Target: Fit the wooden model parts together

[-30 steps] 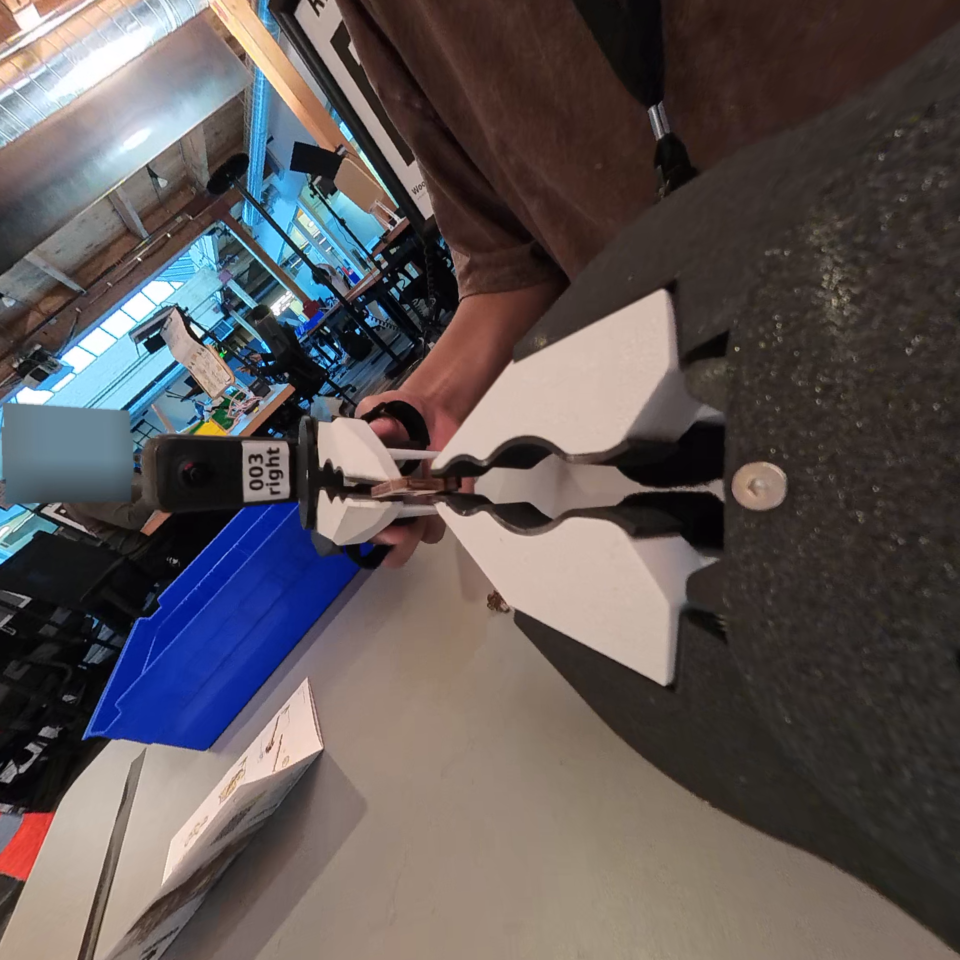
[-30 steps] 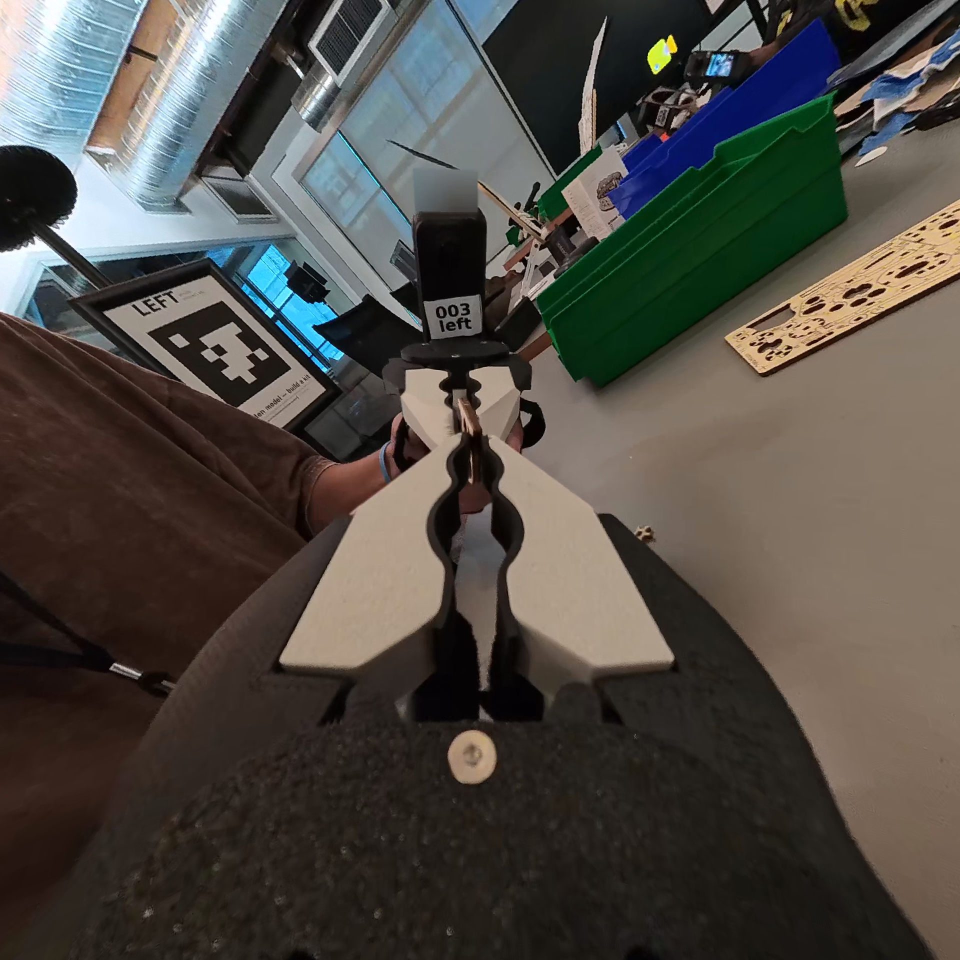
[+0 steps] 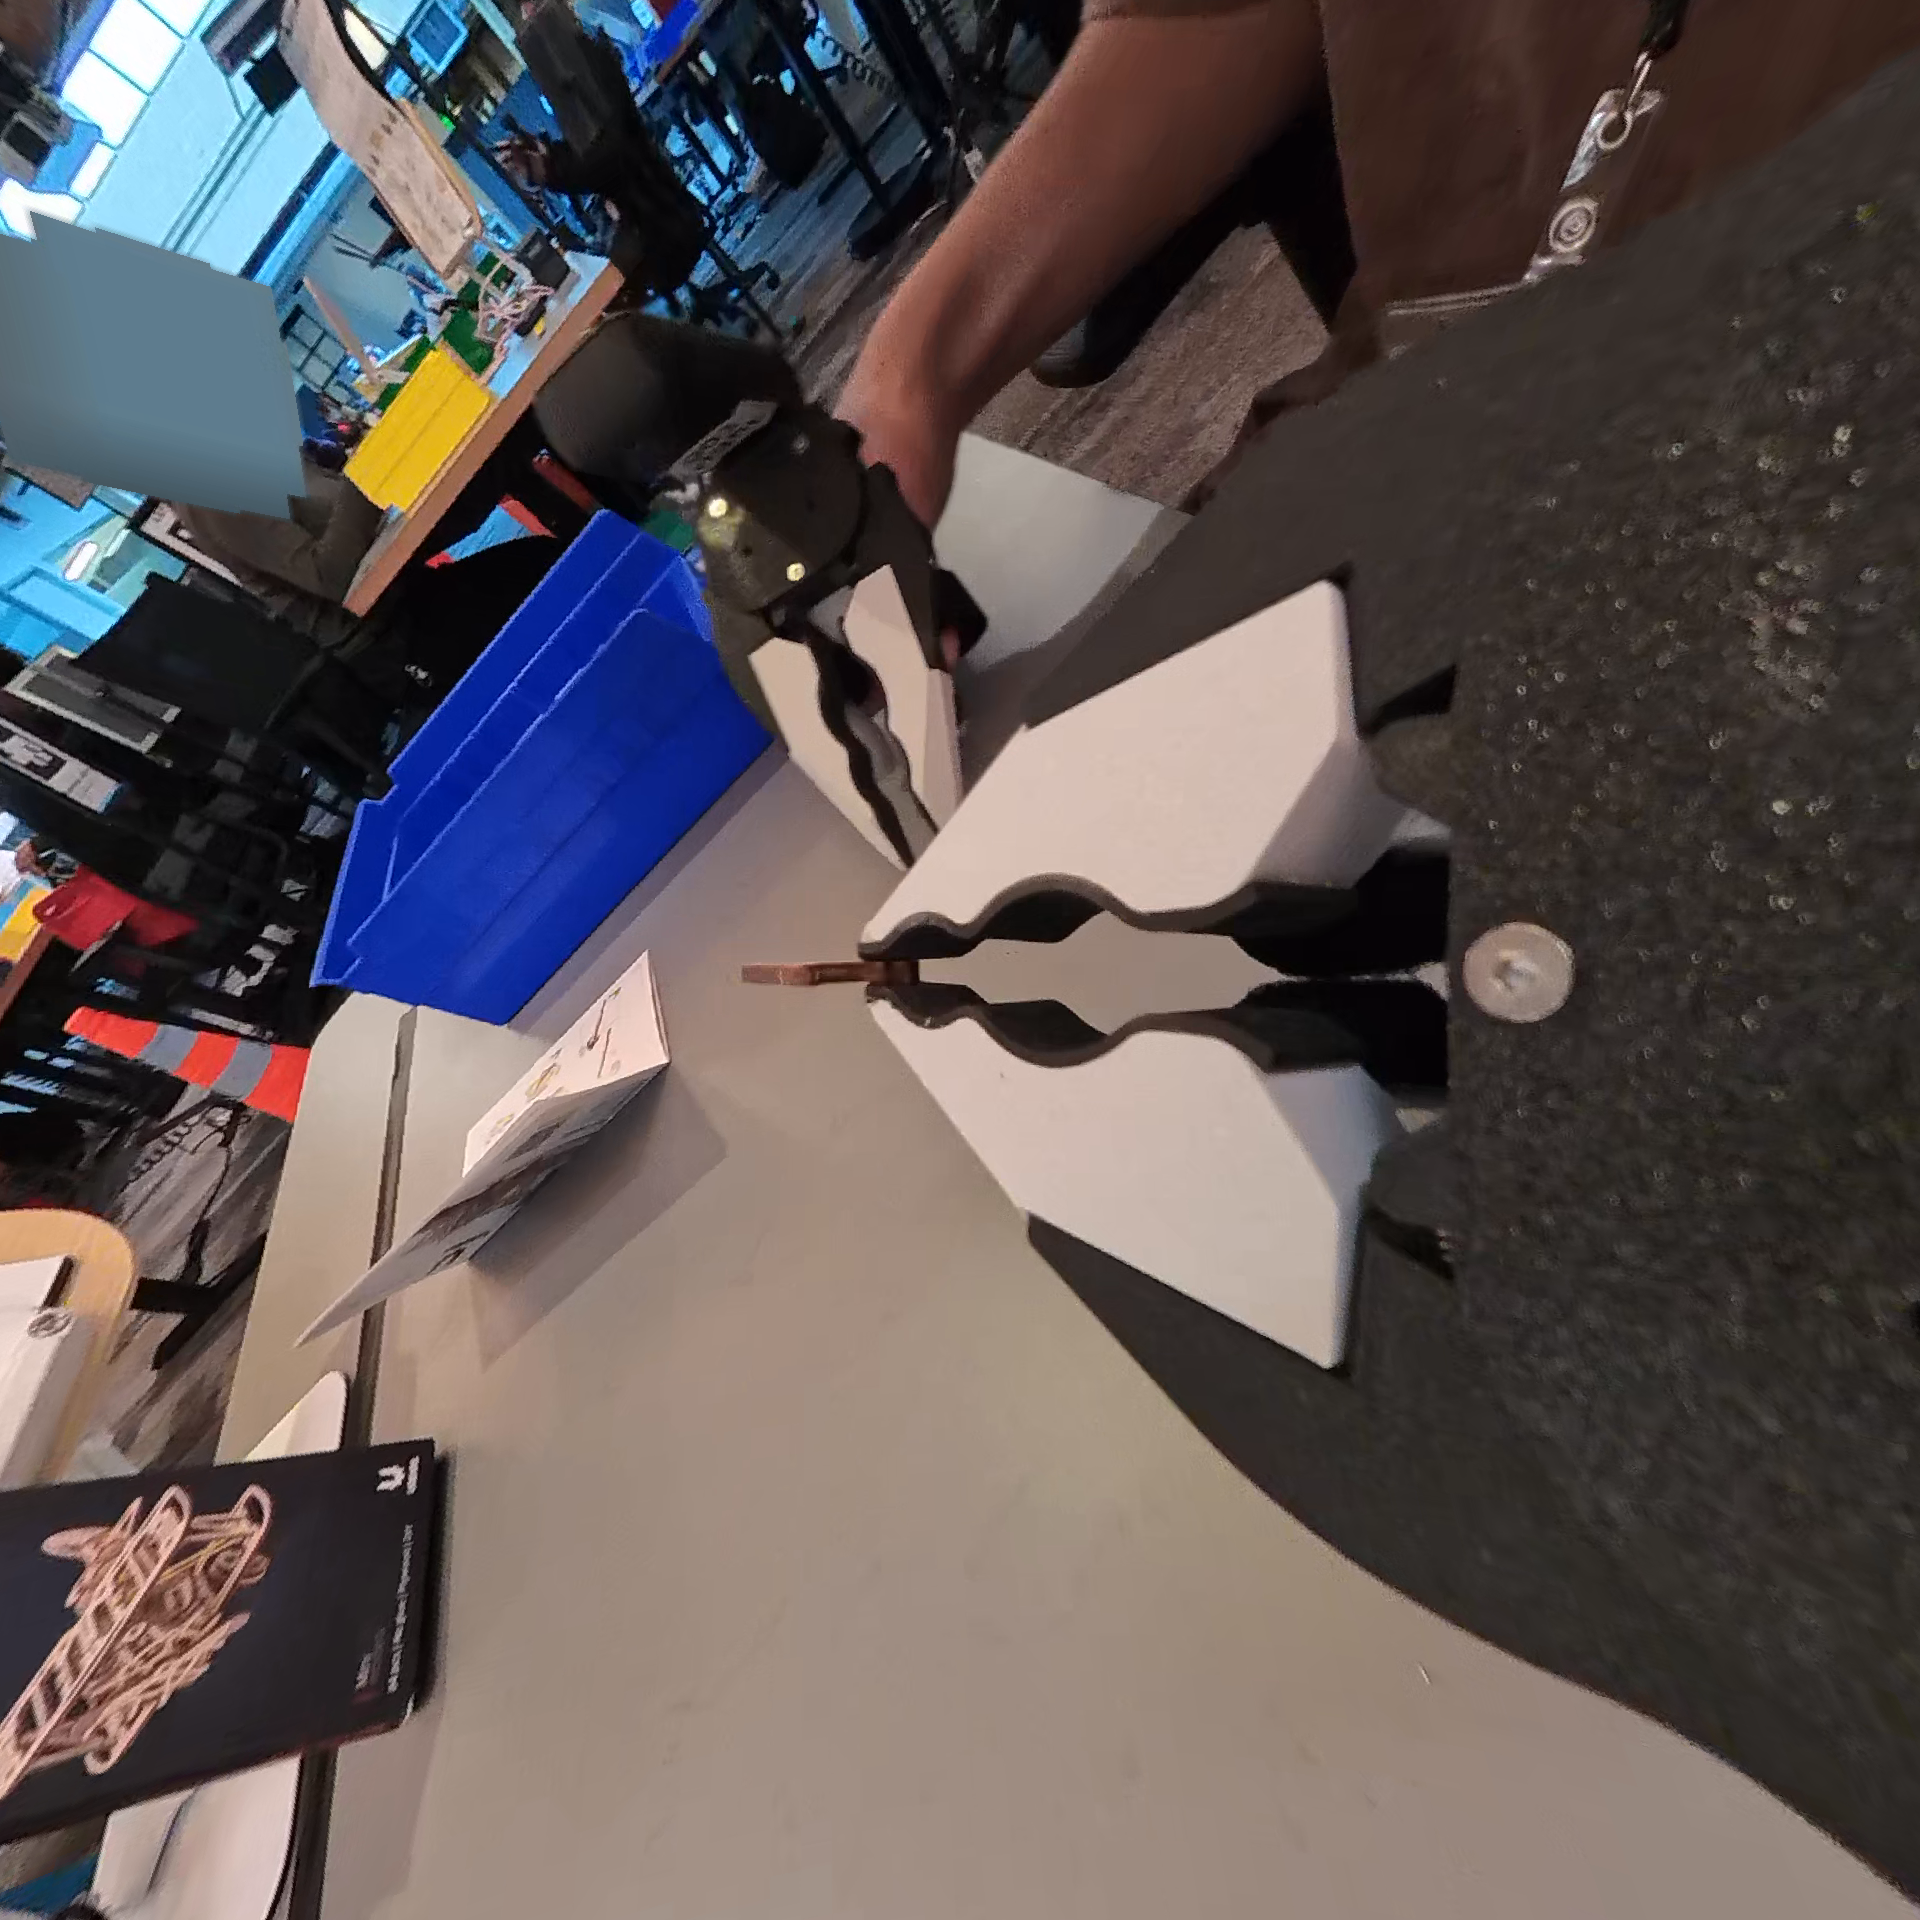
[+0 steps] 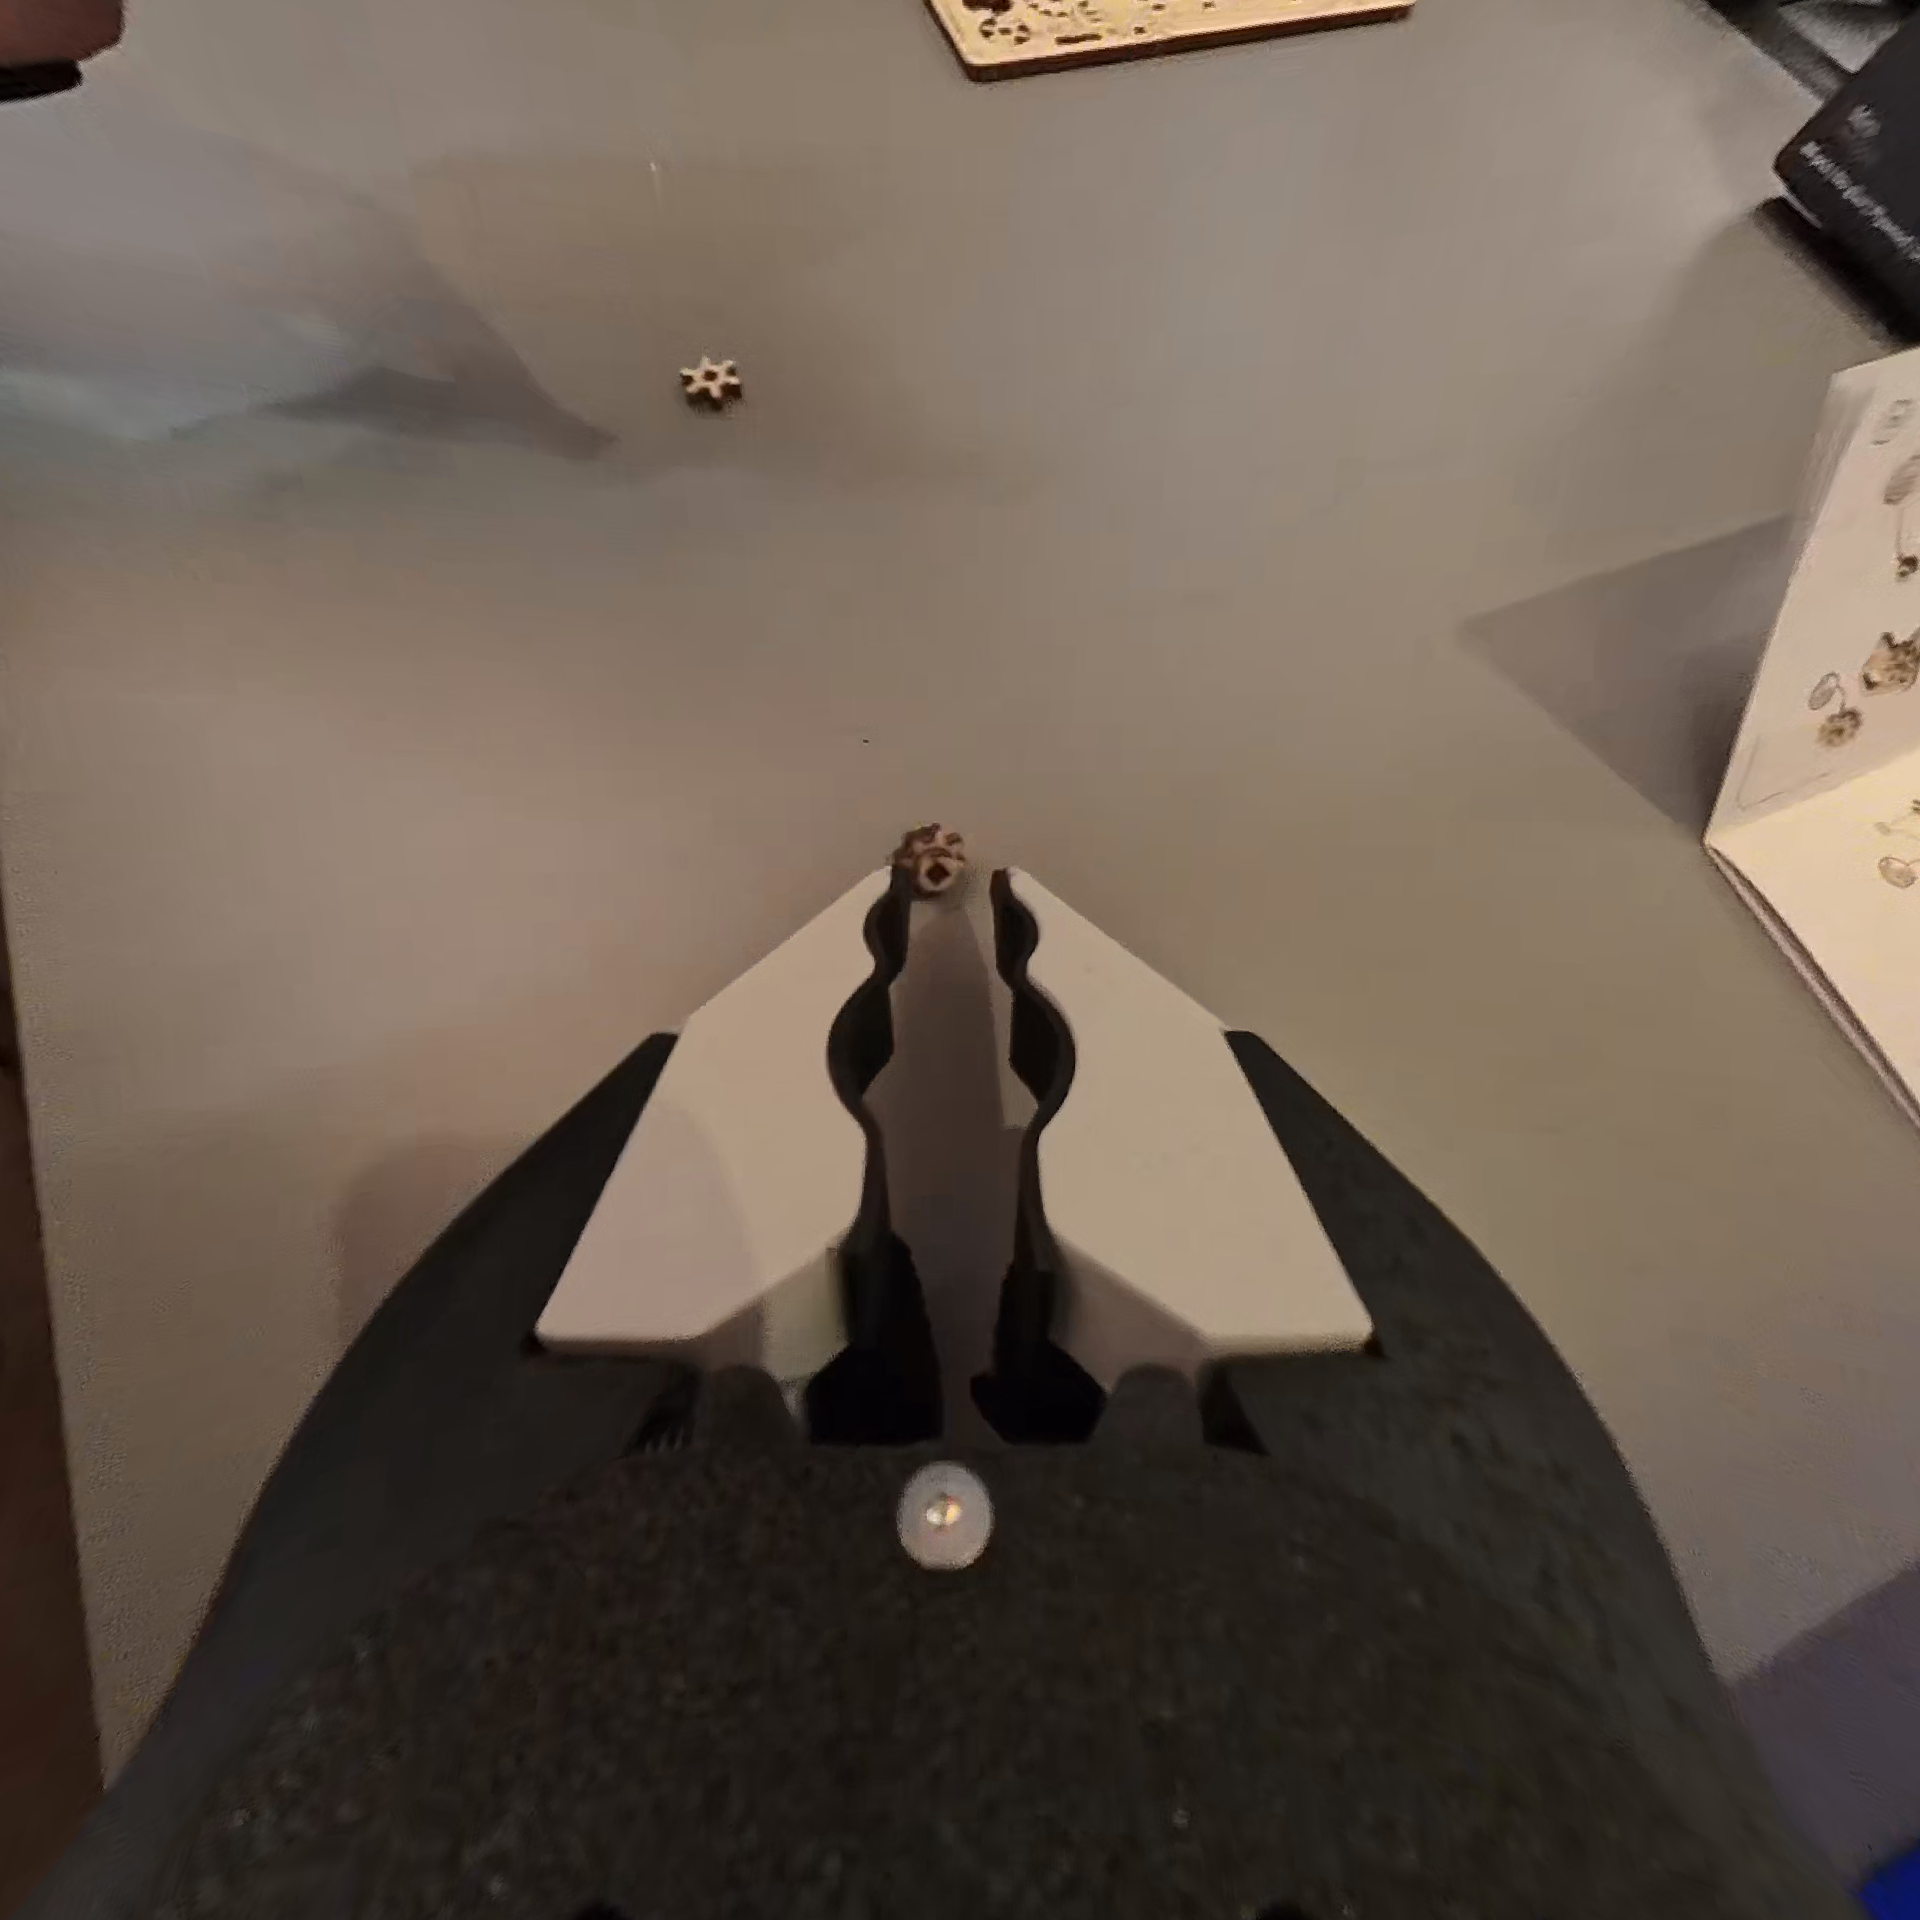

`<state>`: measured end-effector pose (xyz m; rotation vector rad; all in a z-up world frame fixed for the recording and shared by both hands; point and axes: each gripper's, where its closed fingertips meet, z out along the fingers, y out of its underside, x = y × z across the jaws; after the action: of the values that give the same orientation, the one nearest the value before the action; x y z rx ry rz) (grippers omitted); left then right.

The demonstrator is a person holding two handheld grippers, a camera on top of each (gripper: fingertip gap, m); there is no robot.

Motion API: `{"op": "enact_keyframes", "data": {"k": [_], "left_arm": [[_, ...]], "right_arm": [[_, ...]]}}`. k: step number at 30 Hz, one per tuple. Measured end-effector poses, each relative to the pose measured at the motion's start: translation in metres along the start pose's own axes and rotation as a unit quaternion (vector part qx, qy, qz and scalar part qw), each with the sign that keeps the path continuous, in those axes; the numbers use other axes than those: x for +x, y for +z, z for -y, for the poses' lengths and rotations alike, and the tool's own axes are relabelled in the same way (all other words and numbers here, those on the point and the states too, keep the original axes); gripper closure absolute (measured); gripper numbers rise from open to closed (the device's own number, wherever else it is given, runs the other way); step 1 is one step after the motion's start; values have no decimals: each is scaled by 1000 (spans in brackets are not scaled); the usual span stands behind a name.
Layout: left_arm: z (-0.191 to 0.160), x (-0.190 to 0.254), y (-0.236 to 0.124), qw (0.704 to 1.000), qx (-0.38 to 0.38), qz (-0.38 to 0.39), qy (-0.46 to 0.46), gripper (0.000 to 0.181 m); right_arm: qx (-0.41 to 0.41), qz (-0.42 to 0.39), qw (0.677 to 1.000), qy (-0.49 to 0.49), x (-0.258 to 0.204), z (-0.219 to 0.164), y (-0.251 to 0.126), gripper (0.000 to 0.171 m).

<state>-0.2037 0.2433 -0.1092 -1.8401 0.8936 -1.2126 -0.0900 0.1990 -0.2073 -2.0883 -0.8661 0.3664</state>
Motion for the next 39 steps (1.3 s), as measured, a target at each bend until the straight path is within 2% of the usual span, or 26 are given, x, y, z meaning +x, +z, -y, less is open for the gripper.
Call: {"op": "enact_keyframes", "data": {"k": [3,5,9,19,22,28,32,39], "left_arm": [[-4,0,1,1000,-13,-1,12,180],[-6,2,2,1000,-17,-5,12,180],[-8,3,3,1000,-23,-8,16,180],[-12,-2,6,999,-33,3,24,180],[-14,-6,8,999,-38,20,32,179],[-15,-11,15,997,-35,66,35,179],[-17,-8,20,997,-35,67,28,179],[-18,-2,22,996,-42,69,48,179]], "right_arm": [[-1,53,998,15,-5,0,4,155],[-18,65,998,0,-4,-8,6,153],[0,78,997,-16,-4,-2,8,155],[1,54,998,-29,4,0,10,163],[42,44,998,-9,6,19,3,163],[189,13,981,37,-19,106,-11,163],[194,-49,979,27,-29,131,0,163],[166,-69,984,15,-33,133,15,163]]}}
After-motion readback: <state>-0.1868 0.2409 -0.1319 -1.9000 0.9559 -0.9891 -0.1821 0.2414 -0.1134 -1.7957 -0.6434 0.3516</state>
